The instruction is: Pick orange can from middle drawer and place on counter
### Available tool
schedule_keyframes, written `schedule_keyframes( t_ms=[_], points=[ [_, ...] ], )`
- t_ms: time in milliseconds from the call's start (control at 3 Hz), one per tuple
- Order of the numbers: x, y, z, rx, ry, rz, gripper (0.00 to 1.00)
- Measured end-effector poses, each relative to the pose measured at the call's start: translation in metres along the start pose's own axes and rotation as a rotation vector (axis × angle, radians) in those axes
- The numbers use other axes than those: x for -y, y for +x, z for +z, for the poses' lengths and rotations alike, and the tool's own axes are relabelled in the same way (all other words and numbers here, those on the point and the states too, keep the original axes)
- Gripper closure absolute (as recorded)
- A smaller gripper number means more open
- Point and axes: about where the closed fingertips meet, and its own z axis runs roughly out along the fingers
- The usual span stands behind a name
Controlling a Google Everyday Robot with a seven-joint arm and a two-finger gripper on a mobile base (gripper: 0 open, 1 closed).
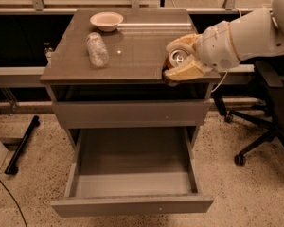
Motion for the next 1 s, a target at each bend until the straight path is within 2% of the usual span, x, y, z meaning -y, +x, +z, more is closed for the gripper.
schedule_keyframes(
  t_ms=[333, 667, 1000],
  points=[
    [0.026, 0.004, 0.011, 0.026, 0.022, 0.015, 1.0],
    [0.063, 0.018, 0.03, 0.053, 0.024, 0.059, 1.0],
    [0.088, 0.025, 0.038, 0.073, 0.025, 0.085, 1.0]
  ],
)
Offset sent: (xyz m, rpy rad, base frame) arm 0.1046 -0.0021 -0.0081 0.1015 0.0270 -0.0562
